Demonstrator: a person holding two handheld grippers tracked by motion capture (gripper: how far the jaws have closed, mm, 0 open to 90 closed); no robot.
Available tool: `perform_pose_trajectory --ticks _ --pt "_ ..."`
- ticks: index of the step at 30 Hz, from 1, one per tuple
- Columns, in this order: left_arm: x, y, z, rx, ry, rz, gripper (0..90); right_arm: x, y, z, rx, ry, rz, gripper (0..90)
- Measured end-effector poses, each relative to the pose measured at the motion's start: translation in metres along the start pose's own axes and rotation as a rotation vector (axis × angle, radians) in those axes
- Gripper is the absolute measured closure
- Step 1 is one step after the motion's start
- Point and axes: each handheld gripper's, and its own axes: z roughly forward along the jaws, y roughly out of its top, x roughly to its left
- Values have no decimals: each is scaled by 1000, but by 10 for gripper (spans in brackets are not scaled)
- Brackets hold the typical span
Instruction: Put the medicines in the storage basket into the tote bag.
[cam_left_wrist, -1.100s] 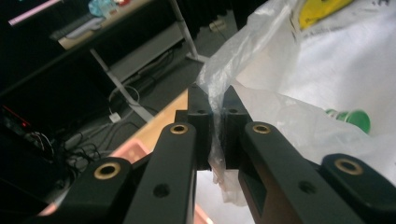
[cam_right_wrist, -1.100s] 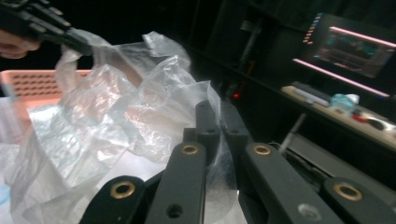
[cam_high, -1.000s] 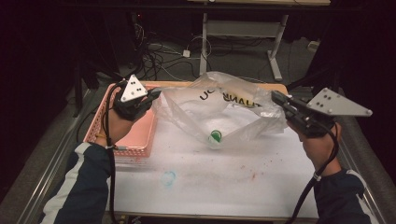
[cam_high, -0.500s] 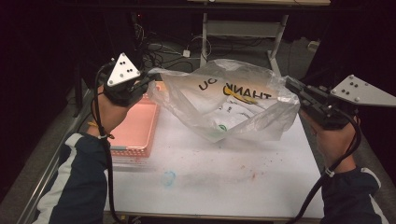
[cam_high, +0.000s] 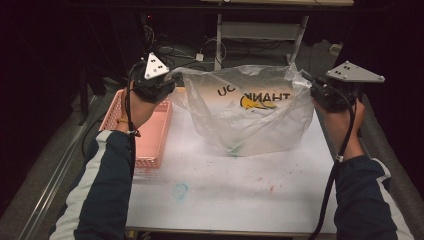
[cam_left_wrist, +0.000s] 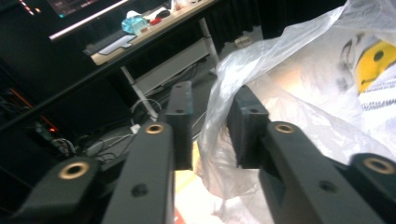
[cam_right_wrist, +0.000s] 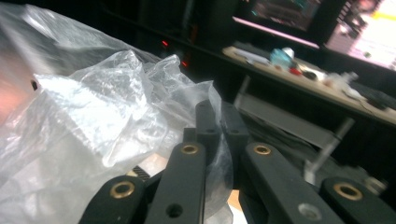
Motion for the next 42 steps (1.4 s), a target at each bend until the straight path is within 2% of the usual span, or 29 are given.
perform_pose_trajectory --ticks 2,4,5,7,8,11,13,14,15,16,19,21,25,27,29,31,32,34,35,37,39,40,41,42 --pt "-3 -1 9 -4 28 -18 467 -6 -5 7 21 -7 25 900" --pt "-4 -2 10 -9 26 -21 429 -11 -9 14 47 -28 27 900" --pt "-5 -2 12 -16 27 -31 371 -13 -12 16 57 -31 39 900" --pt "-6 -4 13 -34 42 -72 331 -18 -16 22 81 -51 46 900" --pt "-6 -4 13 -34 42 -72 312 -21 -19 24 92 -66 51 900" --pt "-7 -5 10 -51 31 -138 292 -28 -27 31 117 -92 68 900" --pt "-7 -5 5 -75 -26 -175 233 -32 -32 37 138 -114 61 900" --pt "-9 -3 2 -87 -92 -197 229 -33 -35 39 146 -126 54 900" --pt "-11 -2 1 -96 -110 -202 229 -34 -37 42 155 -132 61 900" --pt "-11 -2 1 -96 -110 -202 228 -35 -39 44 165 -133 67 900" --pt "-21 5 -1 -126 -165 -197 186 -36 -42 49 174 -142 75 900" --pt "-30 9 -1 -128 -192 -175 184 -34 -44 54 183 -142 86 900" --pt "-56 7 8 -59 -147 -69 184 -26 -43 58 182 -138 70 900" --pt "-70 -3 13 -62 -135 -15 184 -22 -43 60 184 -122 67 900" --pt "-73 -8 15 -68 -141 -16 183 -19 -43 61 189 -124 58 900" --pt "-75 -19 16 -82 -161 -37 184 -17 -45 63 200 -142 34 900" --pt "-77 -29 17 -94 -185 -45 184 -18 -46 63 205 -149 36 900" --pt "-78 -33 17 -96 -191 -44 184 -22 -48 63 214 -162 45 900" --pt "-79 -40 16 -110 -228 -49 184 -25 -49 63 217 -172 49 900" --pt "-80 -42 17 -114 -225 -43 184 -29 -51 61 218 -182 61 900" --pt "-82 -45 20 -103 -255 -66 184 -31 -52 60 218 -184 68 900" --pt "-85 -47 24 -91 -254 -66 184 -33 -52 59 222 -194 78 900" --pt "-91 -51 33 -51 -253 -53 184 -34 -53 57 211 -188 86 898" --pt "-91 -51 33 -51 -253 -53 184 -35 -52 56 206 -187 94 882"
